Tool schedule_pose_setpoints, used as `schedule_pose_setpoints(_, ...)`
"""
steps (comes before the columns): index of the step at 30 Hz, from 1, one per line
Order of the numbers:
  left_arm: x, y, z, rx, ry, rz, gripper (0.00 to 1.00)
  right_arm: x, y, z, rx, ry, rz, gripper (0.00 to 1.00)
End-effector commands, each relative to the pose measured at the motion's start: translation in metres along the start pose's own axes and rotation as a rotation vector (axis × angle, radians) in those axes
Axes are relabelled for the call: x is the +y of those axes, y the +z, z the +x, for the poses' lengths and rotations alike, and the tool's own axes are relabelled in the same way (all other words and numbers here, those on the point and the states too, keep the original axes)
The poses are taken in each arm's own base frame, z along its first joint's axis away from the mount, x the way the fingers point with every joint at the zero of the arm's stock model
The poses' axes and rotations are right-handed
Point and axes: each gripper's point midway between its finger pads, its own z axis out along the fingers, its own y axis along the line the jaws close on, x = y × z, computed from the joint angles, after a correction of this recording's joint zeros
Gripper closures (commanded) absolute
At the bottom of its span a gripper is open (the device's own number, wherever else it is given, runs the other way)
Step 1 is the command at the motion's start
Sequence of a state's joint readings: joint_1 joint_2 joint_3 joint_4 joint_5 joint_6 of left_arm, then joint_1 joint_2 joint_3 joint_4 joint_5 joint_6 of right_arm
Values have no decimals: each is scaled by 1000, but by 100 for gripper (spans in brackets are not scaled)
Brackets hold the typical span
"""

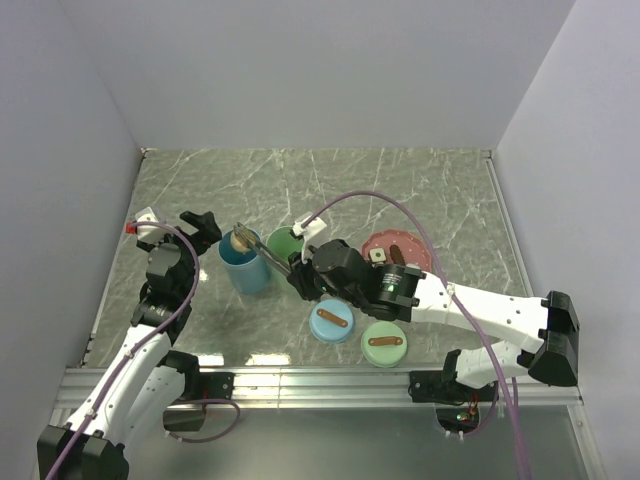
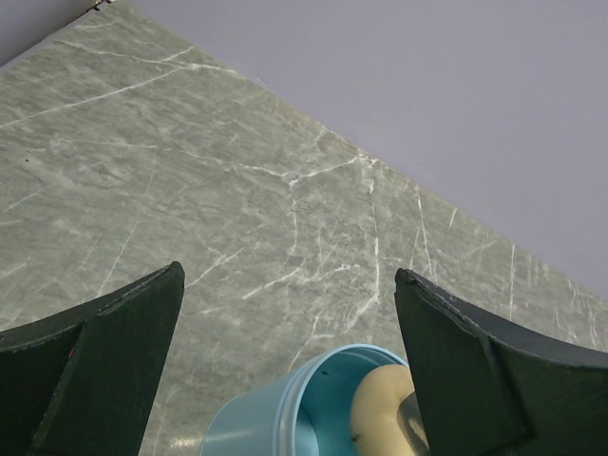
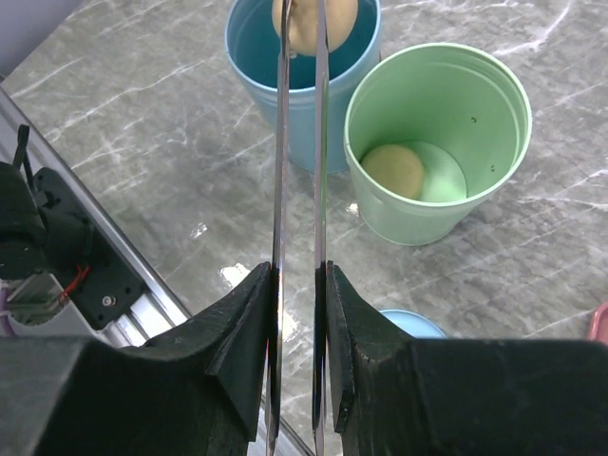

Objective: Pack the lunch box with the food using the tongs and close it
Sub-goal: Place the food into the lunch box, then pick up the food using the clamp

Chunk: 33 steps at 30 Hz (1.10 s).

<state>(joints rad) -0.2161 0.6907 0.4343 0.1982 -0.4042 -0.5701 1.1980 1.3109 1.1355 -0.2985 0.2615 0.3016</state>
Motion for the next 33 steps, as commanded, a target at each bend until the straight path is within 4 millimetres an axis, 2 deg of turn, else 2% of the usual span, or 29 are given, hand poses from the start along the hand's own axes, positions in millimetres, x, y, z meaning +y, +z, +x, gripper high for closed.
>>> schedule_pose_setpoints(1,-14,-1,-22,-57,-36,48,1,3,-2,-18,-71,4,2,71)
schedule_pose_setpoints(7,-14,-1,-21,-55,-34,49,1,2,1,-19,-72,-5,10,57)
schedule_pose_setpoints(11,-15,-1,-22,-55,-34,51,0,2,1,-20,-79,-2,7,52)
schedule_pose_setpoints(21,-16,-2,-23,-58,-34,54,1,-11,-14,-28,-136,26,55,51)
schedule_pose_setpoints(25,-16,-2,-23,-58,-33,56,0,-28,-24,-27,-150,45,132,51)
schedule_pose_setpoints(27,-17,-2,-23,-59,-34,60,1,-46,-31,-29,-181,75,218,51)
schedule_pose_setpoints(30,-17,-2,-23,-59,-35,64,0,-75,-55,-35,-246,128,355,51)
schedule_pose_setpoints(33,-18,-1,-22,-57,-33,68,0,-95,-80,-37,-293,176,431,50)
